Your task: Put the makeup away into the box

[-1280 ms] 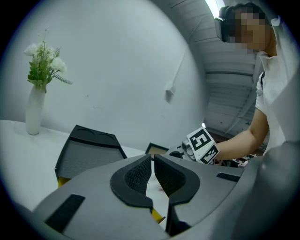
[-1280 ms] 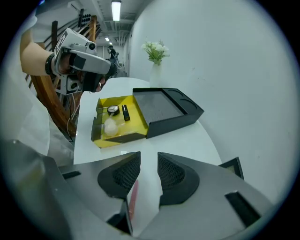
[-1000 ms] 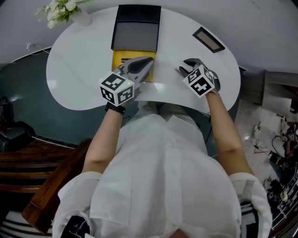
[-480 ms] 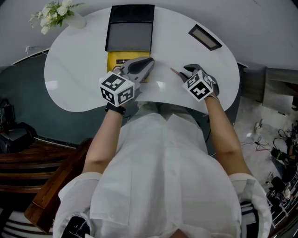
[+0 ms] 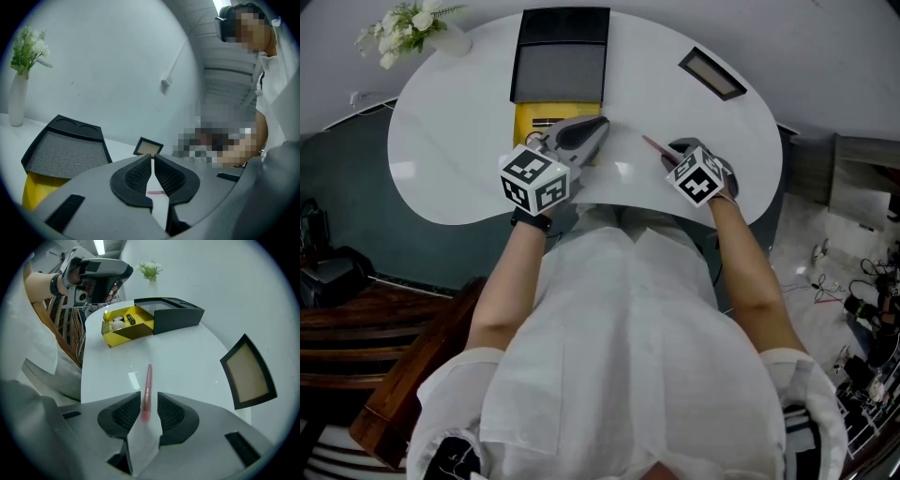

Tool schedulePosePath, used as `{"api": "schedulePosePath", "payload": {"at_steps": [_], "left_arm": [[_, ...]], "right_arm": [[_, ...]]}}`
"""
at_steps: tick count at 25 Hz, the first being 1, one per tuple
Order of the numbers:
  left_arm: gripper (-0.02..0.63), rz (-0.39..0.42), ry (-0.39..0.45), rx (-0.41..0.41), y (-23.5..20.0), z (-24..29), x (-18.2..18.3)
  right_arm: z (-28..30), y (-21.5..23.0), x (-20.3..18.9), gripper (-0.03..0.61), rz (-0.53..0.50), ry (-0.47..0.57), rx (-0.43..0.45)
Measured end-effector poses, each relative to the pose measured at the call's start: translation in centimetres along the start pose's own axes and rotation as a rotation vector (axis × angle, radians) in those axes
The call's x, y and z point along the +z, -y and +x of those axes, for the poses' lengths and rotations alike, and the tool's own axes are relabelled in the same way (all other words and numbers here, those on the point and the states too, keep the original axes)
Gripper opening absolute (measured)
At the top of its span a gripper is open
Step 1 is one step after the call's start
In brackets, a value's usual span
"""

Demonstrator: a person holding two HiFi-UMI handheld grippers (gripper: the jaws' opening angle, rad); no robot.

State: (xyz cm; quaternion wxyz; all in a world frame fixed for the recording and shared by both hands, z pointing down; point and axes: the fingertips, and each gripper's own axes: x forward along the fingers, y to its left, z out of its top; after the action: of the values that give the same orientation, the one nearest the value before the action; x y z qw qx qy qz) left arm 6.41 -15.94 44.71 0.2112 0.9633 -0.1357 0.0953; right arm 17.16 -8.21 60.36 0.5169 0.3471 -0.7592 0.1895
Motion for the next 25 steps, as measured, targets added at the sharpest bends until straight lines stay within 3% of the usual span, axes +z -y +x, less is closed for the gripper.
{"api": "schedulePosePath", "payload": {"at_steps": [25], "left_arm": [[0.020,-0.004,0.035,0.055,-2.0,-3.9,0.3]], "right_arm": [[1.4,0.1,0.6,0.054,-0.066,-0.090,0.000]]}}
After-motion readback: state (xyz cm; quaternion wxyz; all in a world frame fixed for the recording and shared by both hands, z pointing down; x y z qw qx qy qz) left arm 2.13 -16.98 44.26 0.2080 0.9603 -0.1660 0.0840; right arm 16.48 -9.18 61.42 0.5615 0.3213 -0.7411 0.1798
